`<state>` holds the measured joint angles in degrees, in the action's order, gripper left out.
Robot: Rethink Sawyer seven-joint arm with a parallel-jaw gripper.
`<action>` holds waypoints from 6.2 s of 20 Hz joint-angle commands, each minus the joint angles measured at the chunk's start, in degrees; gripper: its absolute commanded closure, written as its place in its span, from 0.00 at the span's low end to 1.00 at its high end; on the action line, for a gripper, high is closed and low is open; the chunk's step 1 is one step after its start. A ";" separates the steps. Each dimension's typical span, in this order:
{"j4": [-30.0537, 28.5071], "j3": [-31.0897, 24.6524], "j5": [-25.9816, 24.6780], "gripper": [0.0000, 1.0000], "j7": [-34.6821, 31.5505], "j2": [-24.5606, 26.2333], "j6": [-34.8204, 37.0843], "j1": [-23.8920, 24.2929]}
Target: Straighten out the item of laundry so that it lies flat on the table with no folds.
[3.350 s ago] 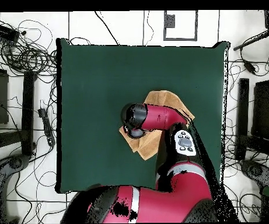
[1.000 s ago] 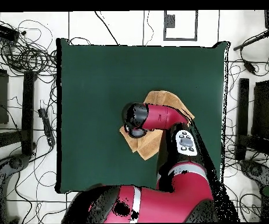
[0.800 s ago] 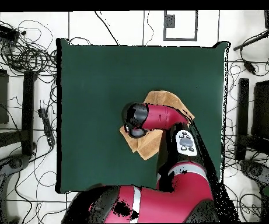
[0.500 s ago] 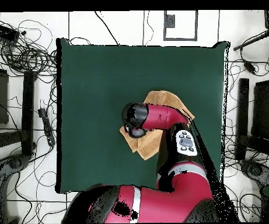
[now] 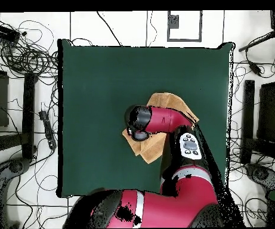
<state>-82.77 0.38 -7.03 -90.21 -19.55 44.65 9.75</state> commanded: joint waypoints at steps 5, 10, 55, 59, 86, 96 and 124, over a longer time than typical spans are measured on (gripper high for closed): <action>-5.76 -5.32 0.48 1.00 -9.09 0.44 -13.28 -0.86; -4.20 -4.96 1.48 1.00 -9.22 0.67 -11.32 -0.75; 18.04 -5.21 1.09 1.00 -6.83 6.59 2.85 -2.49; 18.25 -5.27 0.91 1.00 -6.44 6.24 3.36 -2.63; 23.24 -5.60 1.95 1.00 -6.77 6.66 7.42 -3.10; 17.62 -4.96 2.88 1.00 -7.55 2.63 8.86 -3.05; 17.20 -4.96 2.38 1.00 -7.95 1.38 8.46 -3.24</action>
<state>-61.40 0.34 -6.29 -90.21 -20.08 56.45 9.07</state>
